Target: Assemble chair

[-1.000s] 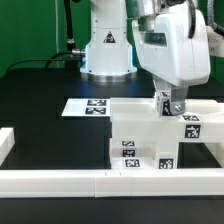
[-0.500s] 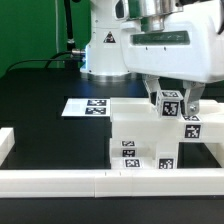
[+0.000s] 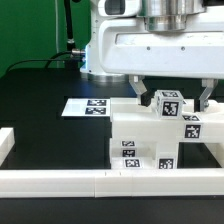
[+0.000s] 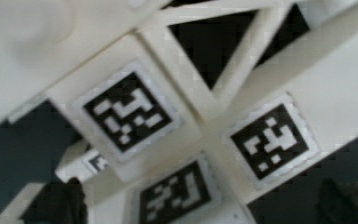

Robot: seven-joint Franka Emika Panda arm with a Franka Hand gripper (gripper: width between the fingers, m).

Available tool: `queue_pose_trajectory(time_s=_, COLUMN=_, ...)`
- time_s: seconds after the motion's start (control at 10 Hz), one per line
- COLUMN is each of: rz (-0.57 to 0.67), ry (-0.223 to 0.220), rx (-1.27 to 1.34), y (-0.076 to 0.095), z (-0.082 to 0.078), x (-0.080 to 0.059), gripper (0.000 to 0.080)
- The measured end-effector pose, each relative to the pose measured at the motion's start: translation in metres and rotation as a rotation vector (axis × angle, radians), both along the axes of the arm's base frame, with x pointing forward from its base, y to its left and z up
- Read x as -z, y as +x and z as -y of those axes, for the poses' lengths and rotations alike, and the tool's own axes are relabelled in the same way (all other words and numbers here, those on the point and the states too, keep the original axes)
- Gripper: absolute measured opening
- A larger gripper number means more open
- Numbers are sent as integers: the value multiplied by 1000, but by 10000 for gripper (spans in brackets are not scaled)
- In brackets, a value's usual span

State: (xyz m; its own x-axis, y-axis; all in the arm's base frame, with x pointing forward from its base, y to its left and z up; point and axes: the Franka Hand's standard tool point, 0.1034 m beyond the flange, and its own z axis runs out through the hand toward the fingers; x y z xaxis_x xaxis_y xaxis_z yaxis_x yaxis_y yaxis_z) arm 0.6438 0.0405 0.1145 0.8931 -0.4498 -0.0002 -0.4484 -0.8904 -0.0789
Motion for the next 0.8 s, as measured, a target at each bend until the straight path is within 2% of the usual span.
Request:
queue_pose_trajectory(time_s=0.5, rz=8, ry=-41, rx=-385, y=-3, z=3, x=3, gripper=649)
queue_pose_trajectory(time_s=0.6, rz=19, ry=-47, rx=-461, y=-2, z=5, x=4, gripper=564)
queue_pose_trajectory(time_s=0.7, rz=17, ry=-46, rx=-460, y=-2, z=8, x=5, gripper=428)
queue_pose_trajectory(time_s=0.8, rz=17, ry=-46, rx=-458, y=-2, z=8, x=5, gripper=428)
